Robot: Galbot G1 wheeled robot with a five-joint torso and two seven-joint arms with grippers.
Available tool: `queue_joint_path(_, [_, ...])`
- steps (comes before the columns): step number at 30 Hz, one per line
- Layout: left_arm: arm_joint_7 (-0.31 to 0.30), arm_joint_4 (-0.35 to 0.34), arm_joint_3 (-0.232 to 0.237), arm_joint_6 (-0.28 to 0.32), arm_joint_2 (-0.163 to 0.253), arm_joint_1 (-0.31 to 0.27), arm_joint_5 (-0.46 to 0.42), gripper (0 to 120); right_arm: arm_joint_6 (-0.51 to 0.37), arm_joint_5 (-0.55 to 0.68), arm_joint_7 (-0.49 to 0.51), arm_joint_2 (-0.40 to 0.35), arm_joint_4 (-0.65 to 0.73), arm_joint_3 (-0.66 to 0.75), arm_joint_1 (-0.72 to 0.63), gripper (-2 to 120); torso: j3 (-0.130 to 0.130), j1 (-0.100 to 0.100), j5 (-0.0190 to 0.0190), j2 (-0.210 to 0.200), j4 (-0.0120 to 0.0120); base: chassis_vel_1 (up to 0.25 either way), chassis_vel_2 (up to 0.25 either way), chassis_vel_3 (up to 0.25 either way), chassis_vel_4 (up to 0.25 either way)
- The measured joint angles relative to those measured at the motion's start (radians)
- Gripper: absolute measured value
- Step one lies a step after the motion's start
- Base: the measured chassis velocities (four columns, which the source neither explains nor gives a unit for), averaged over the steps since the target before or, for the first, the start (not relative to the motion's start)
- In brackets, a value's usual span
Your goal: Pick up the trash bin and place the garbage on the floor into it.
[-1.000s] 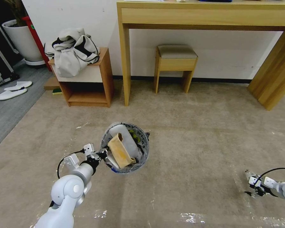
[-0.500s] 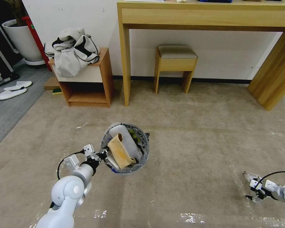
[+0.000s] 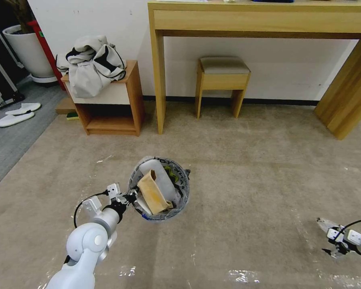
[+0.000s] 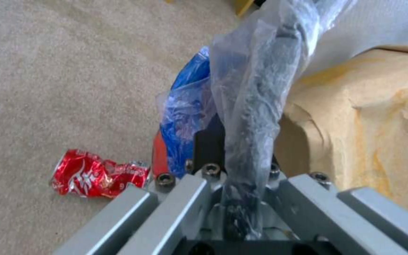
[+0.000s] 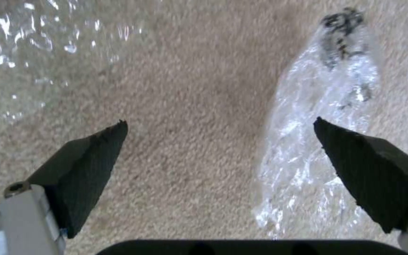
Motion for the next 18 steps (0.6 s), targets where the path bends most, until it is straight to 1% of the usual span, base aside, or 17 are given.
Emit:
queue_joint_path(8, [0.000,-0.017,-0.010,-0.003,-0.009,0.016,0.006,0,0.002,0.016,-0.005,-0.009,0.018,0.000,-0.002,100,0.000,0.000,0.0000,0.000,0.0003,0.000,0.000,0.000,0.000])
queue_joint_path(18, [0.001,-0.021,-0.008,-0.004,-0.019,0.021,0.015,0,0.006,0.029,0.002,-0.025,-0.028,0.005,0.013,100,0.000,0.000,-0.0002,0.000,0.0000,0.000,0.000,0.000,0.000])
